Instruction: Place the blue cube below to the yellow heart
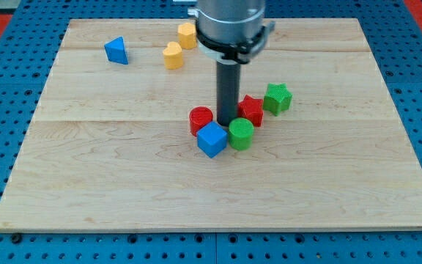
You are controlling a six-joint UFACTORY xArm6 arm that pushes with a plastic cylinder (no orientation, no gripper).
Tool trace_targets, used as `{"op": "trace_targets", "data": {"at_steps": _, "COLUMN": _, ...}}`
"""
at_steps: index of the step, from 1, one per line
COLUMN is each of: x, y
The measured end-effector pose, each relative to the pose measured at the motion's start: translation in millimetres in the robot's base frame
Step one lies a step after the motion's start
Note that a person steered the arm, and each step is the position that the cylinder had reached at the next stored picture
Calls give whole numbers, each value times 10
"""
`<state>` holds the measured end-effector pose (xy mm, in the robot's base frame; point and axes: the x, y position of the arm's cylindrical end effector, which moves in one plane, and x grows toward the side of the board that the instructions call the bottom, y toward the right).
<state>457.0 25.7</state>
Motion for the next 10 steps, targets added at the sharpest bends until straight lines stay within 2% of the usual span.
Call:
{"op": "trace_targets", "data": {"at_steps": 1, "x": 294, "y": -64}}
{"op": "trace_targets", "data": {"at_steps": 2, "x": 385, "y": -886}}
{"op": "trace_targets", "data": {"at_steps": 3, "x": 706, "y": -1007}}
{"op": "trace_targets", "data": {"at_steps": 4, "x": 924, "y": -710}}
{"op": "trace_targets", "data": {"at_steps": 5, "x": 1187, "y": -1125}}
{"op": "trace_targets", "data": {"at_steps": 7, "x": 424, "y": -2035}}
{"op": "trace_targets", "data": {"at_steps": 8, "x": 509, "y": -2192}}
{"op": "trace_targets", "data": {"at_steps": 9, "x": 60, "y": -2523}}
{"op": "trace_targets", "data": {"at_steps": 10, "x": -46, "y": -2766}}
